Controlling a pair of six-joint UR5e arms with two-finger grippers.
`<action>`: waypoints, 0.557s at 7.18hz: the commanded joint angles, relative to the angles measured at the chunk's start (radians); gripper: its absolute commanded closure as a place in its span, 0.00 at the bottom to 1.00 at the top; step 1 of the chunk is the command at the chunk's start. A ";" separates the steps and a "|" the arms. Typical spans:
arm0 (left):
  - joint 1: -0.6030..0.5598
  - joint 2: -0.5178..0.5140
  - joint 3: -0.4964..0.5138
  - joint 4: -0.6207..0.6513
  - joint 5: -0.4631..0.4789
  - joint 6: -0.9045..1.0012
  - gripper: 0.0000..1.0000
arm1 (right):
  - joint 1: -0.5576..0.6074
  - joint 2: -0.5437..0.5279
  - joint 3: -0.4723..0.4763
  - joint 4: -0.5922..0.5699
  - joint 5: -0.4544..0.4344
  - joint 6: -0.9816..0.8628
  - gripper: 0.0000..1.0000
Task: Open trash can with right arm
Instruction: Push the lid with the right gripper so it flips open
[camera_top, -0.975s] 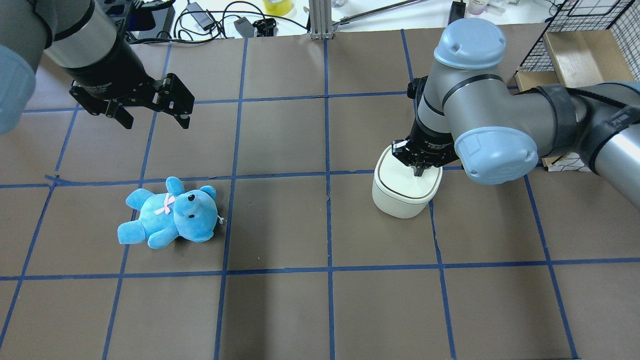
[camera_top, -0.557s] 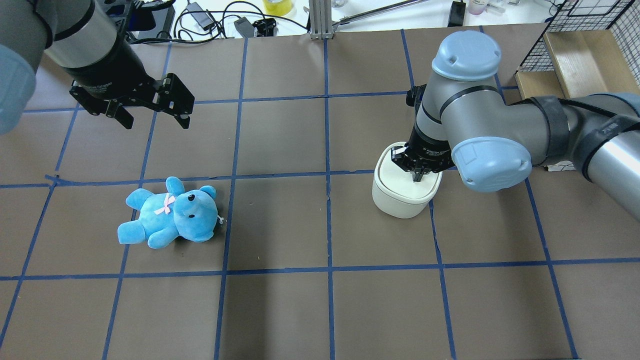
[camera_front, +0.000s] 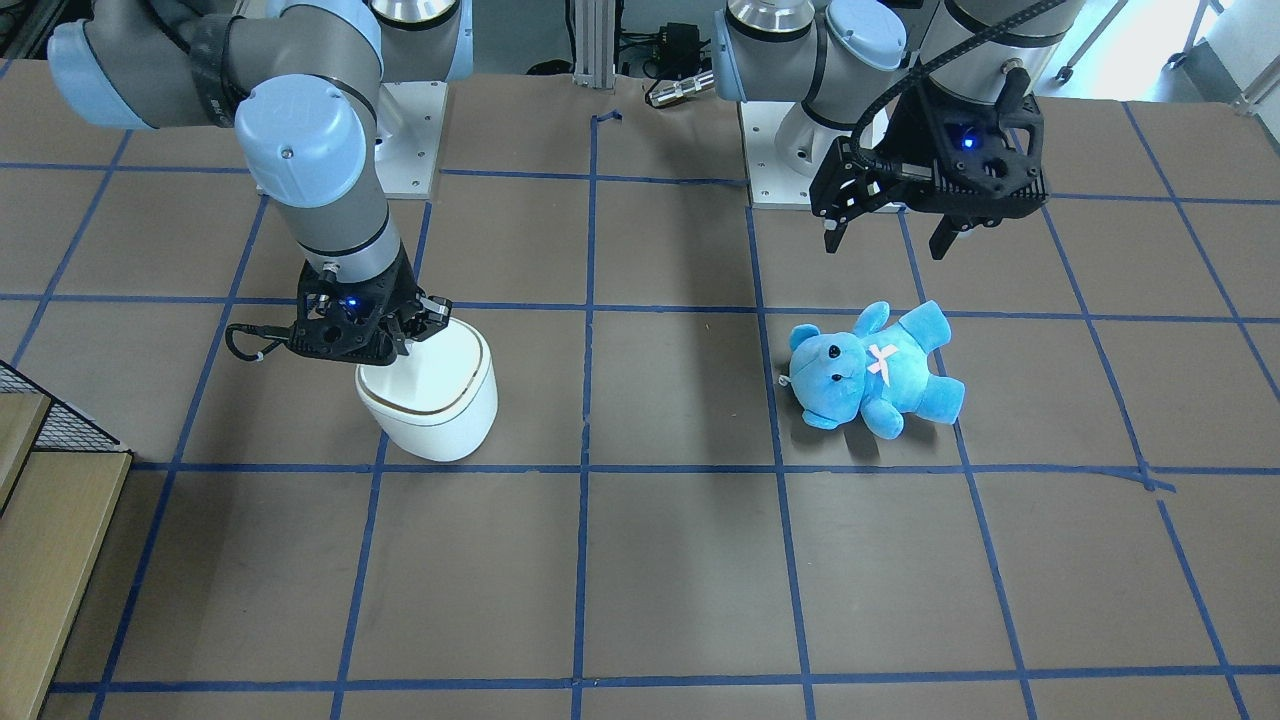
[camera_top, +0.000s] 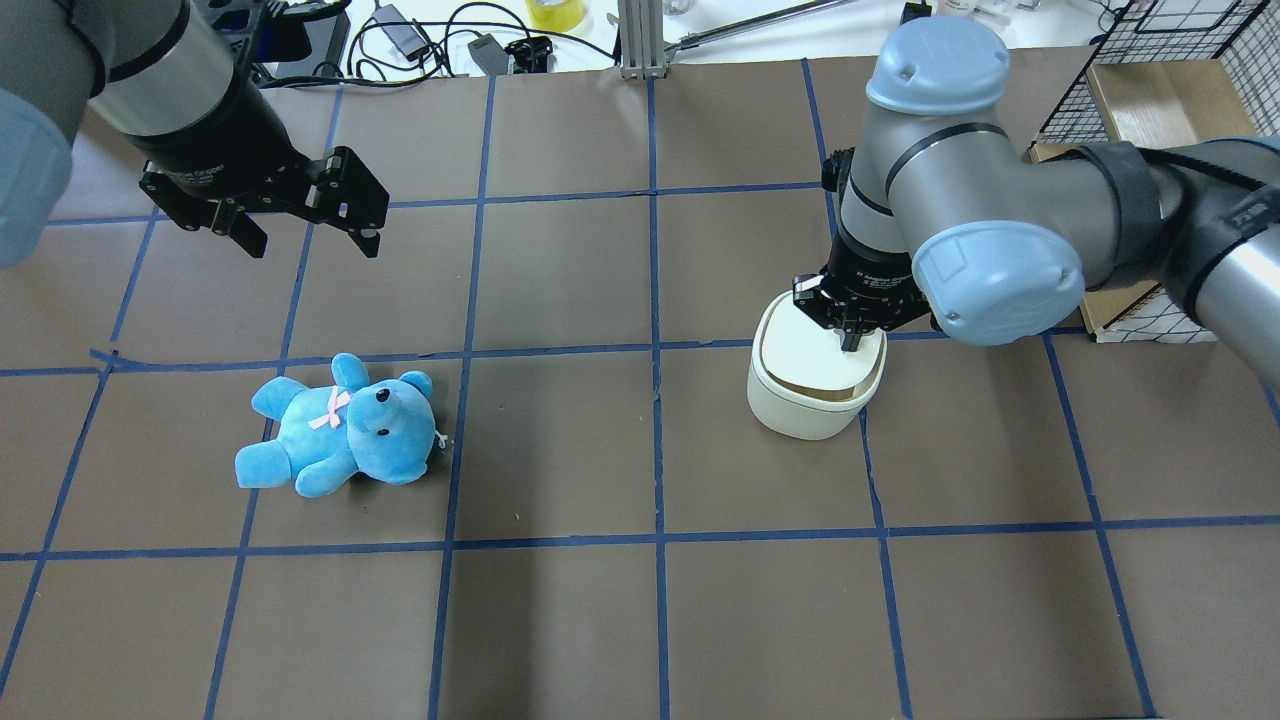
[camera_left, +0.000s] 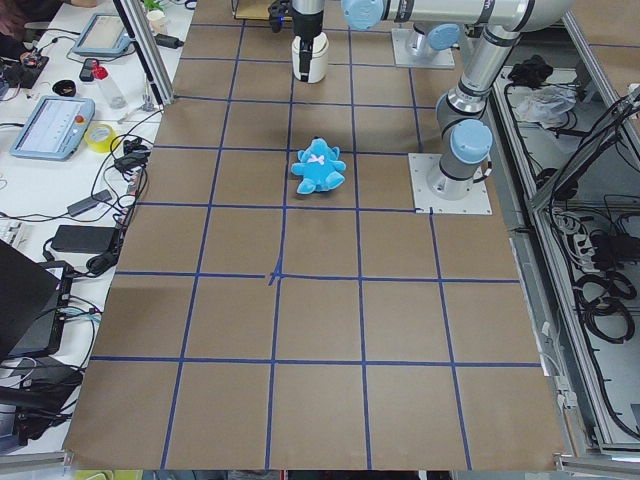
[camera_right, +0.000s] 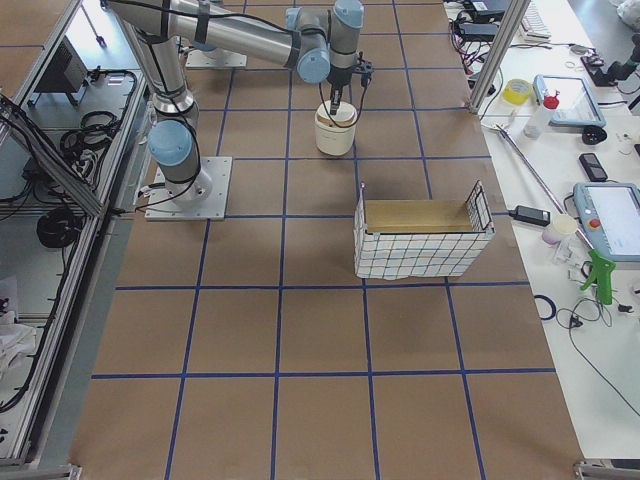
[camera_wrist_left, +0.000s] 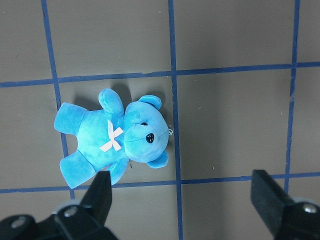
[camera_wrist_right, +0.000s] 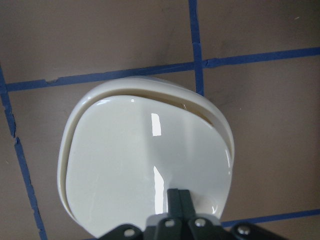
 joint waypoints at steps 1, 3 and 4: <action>0.000 0.000 0.000 0.000 0.000 0.000 0.00 | -0.001 -0.004 -0.089 0.128 0.005 0.004 1.00; 0.000 0.000 0.000 0.000 0.000 0.000 0.00 | -0.003 -0.015 -0.232 0.334 0.002 0.004 1.00; 0.000 0.000 0.000 0.000 0.000 0.000 0.00 | -0.005 -0.015 -0.292 0.397 0.001 0.003 1.00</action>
